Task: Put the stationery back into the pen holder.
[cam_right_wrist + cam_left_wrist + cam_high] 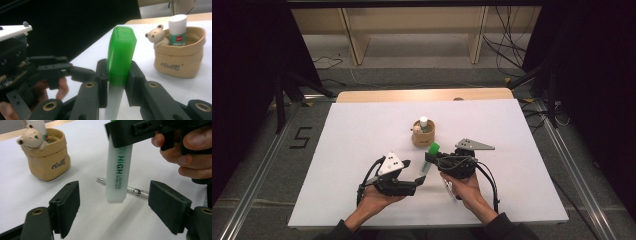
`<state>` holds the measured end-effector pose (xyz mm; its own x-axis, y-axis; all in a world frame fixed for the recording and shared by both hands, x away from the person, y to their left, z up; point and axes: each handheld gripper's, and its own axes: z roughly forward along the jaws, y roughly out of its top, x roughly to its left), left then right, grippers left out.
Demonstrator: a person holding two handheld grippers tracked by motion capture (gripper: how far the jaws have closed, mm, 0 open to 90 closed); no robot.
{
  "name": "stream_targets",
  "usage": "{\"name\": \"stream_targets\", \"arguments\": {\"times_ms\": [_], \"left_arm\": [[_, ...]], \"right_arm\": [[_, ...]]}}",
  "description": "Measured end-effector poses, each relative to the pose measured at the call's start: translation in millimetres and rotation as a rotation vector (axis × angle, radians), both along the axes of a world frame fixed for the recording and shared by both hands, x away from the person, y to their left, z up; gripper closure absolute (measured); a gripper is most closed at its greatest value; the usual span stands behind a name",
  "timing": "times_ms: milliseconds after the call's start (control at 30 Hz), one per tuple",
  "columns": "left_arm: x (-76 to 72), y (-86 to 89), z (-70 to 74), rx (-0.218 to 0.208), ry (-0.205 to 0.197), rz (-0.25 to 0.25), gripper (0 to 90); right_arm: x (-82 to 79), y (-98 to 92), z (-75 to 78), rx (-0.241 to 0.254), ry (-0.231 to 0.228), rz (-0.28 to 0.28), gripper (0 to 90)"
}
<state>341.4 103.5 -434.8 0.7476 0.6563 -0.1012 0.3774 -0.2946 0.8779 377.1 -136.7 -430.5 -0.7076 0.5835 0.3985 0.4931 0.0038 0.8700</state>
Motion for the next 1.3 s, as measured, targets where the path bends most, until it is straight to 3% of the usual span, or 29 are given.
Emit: {"name": "stream_targets", "arguments": {"times_ms": [400,633,933,1300], "left_arm": [[4.4,27.9,7.4,-0.021,-0.009,0.04,23.0],[3.6,44.7,6.0,-0.017,0.007,0.063,21.5],[-1.7,57.6,7.7,-0.04,-0.004,0.087,18.9],[-3.0,64.4,6.9,-0.028,-0.016,0.106,18.0]], "right_arm": [[4.0,-11.2,6.9,-0.01,-0.034,-0.039,75.4],[8.5,-20.8,17.7,-0.019,-0.07,-0.074,75.4],[24.5,-25.9,23.8,-0.023,-0.081,-0.121,75.3],[54.4,-25.5,34.6,-0.032,-0.09,-0.185,75.3]]}}
